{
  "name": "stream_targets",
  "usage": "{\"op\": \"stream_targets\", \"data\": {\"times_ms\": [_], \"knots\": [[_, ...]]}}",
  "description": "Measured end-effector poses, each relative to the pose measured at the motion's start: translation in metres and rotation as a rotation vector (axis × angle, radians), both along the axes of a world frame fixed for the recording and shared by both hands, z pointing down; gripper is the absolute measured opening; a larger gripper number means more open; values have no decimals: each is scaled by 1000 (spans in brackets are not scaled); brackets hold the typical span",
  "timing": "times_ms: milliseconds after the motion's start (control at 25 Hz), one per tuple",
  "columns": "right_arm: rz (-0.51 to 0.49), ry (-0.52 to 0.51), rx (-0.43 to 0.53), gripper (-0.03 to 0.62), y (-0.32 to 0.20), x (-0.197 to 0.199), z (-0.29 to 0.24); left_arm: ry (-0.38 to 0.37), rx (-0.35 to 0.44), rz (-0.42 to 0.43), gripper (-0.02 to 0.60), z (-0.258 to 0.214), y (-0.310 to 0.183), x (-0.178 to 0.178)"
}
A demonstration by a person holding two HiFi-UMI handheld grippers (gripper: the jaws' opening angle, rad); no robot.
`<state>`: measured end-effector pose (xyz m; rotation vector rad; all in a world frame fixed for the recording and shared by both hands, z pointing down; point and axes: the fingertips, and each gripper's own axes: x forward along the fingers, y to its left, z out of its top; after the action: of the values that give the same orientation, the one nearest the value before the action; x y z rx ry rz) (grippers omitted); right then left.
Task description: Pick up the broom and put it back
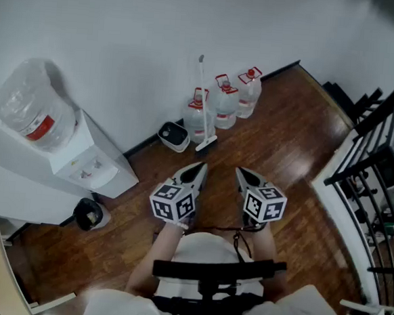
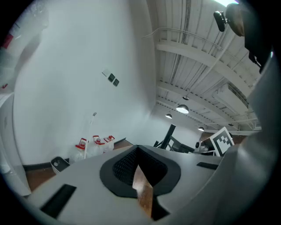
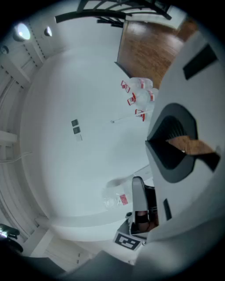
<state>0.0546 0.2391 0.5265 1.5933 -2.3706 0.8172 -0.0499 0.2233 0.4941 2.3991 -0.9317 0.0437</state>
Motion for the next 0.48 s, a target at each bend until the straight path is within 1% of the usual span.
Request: {"op": "stream_targets", "data": {"times_ms": [200,480], "knots": [[-16,-7,-13,11,12,11,8,-7,-11,-30,-14,9,6,9],[-1,-40,-34,11,38,51,28,-38,-17,-64,-14,25,23,36]]}}
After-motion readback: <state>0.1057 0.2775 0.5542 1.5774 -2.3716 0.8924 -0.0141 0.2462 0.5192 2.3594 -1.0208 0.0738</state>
